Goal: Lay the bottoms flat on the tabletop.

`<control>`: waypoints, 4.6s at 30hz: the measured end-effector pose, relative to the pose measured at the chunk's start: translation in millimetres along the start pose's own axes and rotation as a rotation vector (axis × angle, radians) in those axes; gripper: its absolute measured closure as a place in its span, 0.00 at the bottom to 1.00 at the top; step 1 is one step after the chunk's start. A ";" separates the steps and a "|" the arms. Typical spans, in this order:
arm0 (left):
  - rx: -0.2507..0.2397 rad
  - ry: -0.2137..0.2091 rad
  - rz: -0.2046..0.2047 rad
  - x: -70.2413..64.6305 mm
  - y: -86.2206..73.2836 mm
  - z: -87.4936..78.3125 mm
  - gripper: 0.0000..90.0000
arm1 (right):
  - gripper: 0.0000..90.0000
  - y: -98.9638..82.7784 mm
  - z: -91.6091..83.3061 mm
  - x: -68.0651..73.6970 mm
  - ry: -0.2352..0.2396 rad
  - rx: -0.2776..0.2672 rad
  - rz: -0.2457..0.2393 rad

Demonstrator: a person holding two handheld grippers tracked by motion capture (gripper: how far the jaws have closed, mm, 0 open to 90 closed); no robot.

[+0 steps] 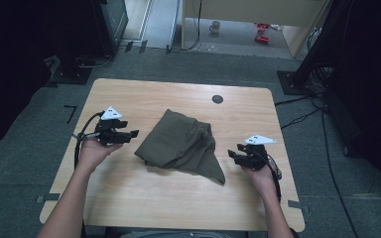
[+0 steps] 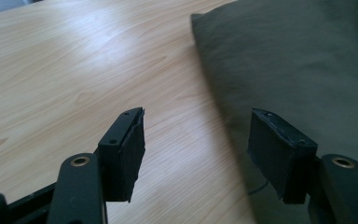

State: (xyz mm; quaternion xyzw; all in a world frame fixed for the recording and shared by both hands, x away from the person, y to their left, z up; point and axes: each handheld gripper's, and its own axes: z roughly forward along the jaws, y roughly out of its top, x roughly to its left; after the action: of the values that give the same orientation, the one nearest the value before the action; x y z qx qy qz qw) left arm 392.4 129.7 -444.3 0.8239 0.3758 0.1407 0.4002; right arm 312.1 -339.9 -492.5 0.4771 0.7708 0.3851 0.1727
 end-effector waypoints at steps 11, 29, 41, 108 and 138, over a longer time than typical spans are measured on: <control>-0.010 -0.086 0.061 -33.4 23.7 7.6 0.41 | 0.57 3.1 -1.0 17.3 0.031 -0.013 -0.001; -0.017 -0.182 0.110 -73.0 42.8 26.0 0.41 | 0.58 2.1 2.2 35.1 0.037 -0.010 -0.032; -0.008 -0.227 0.171 -101.7 47.4 42.4 0.41 | 0.59 -2.8 16.5 49.0 0.080 0.008 -0.061; -0.122 -0.175 0.086 -57.5 64.3 12.3 1.00 | 0.64 -12.5 35.0 65.9 0.104 0.036 -0.124; -0.122 0.020 -0.177 69.9 22.2 -7.6 1.00 | 0.71 -27.4 21.0 58.0 0.077 0.007 -0.137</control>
State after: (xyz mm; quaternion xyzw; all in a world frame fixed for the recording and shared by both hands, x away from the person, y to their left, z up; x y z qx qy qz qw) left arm 447.0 176.2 -427.2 0.7599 0.4420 0.1357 0.4568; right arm 280.8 -287.2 -520.9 0.4089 0.8090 0.3878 0.1673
